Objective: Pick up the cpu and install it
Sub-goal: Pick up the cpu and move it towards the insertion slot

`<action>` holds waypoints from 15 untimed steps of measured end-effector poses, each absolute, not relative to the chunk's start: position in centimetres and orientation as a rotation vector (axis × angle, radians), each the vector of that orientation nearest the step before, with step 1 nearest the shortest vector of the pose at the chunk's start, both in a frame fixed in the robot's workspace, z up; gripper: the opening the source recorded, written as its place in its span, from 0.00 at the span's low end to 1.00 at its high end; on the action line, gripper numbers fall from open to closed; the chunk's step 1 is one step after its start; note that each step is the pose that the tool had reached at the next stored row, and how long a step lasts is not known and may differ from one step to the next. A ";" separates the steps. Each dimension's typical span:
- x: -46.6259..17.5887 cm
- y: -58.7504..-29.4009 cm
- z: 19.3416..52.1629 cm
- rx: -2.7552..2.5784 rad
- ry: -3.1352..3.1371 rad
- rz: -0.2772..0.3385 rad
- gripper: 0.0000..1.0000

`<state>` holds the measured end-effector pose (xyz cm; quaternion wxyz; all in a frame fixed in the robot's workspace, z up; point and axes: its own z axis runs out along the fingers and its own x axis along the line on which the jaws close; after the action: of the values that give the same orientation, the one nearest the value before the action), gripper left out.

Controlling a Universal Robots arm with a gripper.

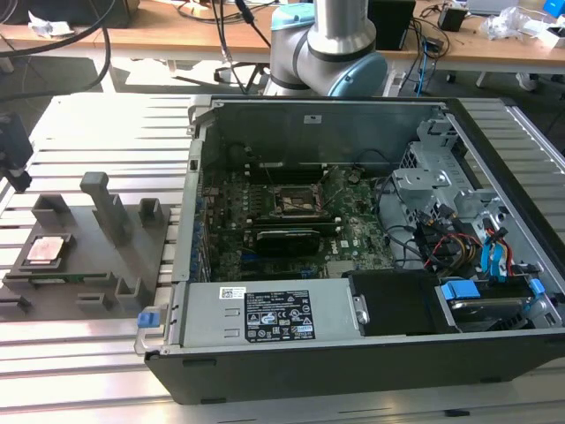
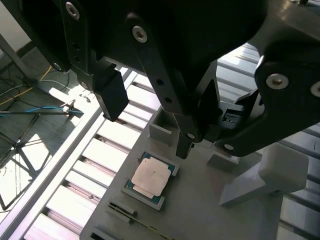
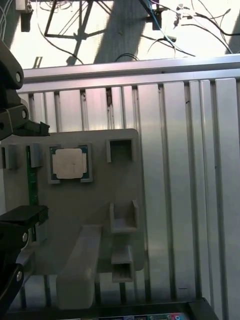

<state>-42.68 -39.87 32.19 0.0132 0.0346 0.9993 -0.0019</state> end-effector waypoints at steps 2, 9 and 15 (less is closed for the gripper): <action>-42.7 -39.9 31.9 0.108 3.113 -0.006 0.66; -42.7 -39.9 31.2 0.108 3.113 -0.006 0.66; -42.7 -39.9 30.7 0.108 3.113 -0.006 0.66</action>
<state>-42.68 -39.87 30.67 0.0131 0.0347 0.9993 -0.0019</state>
